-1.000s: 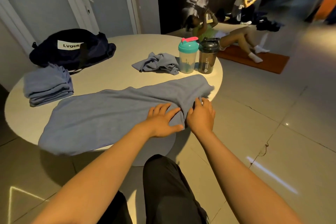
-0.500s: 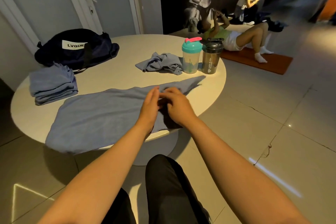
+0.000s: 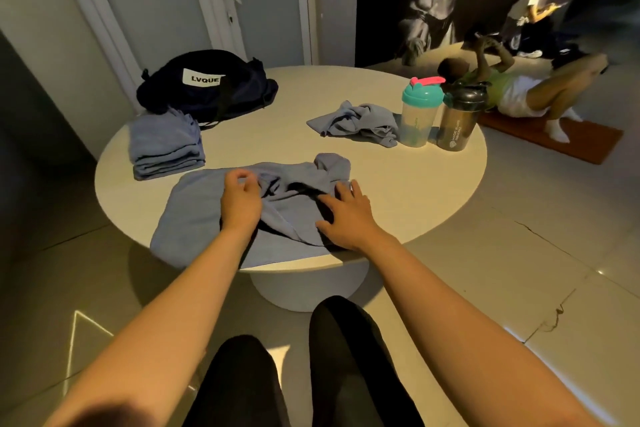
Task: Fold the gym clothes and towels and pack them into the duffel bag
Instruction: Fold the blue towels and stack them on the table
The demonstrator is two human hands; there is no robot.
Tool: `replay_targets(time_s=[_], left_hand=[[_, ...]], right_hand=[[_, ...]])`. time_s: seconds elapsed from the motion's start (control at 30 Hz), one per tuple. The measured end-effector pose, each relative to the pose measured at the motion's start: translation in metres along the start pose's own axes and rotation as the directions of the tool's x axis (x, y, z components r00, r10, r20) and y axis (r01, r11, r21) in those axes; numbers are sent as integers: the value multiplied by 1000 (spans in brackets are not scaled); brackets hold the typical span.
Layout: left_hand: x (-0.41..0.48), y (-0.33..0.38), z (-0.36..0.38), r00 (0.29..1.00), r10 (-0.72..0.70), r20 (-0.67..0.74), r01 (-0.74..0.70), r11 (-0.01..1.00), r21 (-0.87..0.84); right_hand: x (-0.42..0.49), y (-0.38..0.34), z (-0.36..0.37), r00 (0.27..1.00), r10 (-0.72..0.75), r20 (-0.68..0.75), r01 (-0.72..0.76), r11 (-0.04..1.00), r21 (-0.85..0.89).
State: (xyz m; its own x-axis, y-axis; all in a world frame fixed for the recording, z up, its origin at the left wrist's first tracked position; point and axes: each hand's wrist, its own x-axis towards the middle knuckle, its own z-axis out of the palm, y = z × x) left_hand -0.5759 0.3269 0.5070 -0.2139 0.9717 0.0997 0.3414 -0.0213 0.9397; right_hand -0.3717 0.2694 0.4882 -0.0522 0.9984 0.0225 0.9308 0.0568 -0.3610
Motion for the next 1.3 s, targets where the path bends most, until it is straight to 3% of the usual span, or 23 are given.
replay_targets(time_s=[0.13, 0.27, 0.37, 0.47, 0.57, 0.6, 0.73, 0.83, 0.93, 1.03, 1.13, 1.23, 1.3], left_hand=[[-2, -9, -9, 963, 162, 215, -234, 898, 372], [2, -18, -7, 934, 162, 318, -330, 733, 594], [-2, -7, 8, 893, 192, 407, -378, 811, 446], [-18, 12, 35, 788, 211, 579, -412, 879, 240], [-26, 20, 50, 794, 183, 580, -321, 936, 145], [-26, 21, 49, 813, 166, 558, -268, 958, 104], [-16, 11, 27, 856, 171, 488, -202, 979, 11], [-1, -9, 0, 888, 187, 420, -320, 907, 274], [7, -29, -32, 933, 184, 310, -349, 678, 647], [6, -41, -50, 916, 145, 373, -379, 616, 691], [7, -49, -55, 885, 126, 449, -429, 594, 680], [12, -57, -60, 856, 177, 486, -476, 639, 604], [11, -61, -63, 860, 251, 445, -464, 749, 474]], right_hand=[[11, -18, 2, 994, -18, 105, 22, 999, -42], [15, -17, 4, 991, 10, 131, 2, 996, -89], [14, 10, -8, 986, 167, -16, -168, 972, -162], [12, 25, -17, 931, 331, -153, -353, 922, -158], [14, 11, -11, 903, 139, -408, -192, 977, -91], [14, 4, -9, 907, 103, -408, -134, 990, -49], [14, -19, 5, 988, 75, -136, -61, 993, 99], [14, -25, 17, 997, 38, -69, -35, 999, 42], [15, -28, 20, 974, 92, -206, -96, 995, -9], [20, -40, 19, 932, 68, -356, -86, 996, -34], [26, -60, 17, 910, -69, -409, 78, 997, 5], [29, -79, 18, 928, -301, -220, 323, 944, 70], [26, -84, 22, 934, -357, -27, 358, 927, 116]])
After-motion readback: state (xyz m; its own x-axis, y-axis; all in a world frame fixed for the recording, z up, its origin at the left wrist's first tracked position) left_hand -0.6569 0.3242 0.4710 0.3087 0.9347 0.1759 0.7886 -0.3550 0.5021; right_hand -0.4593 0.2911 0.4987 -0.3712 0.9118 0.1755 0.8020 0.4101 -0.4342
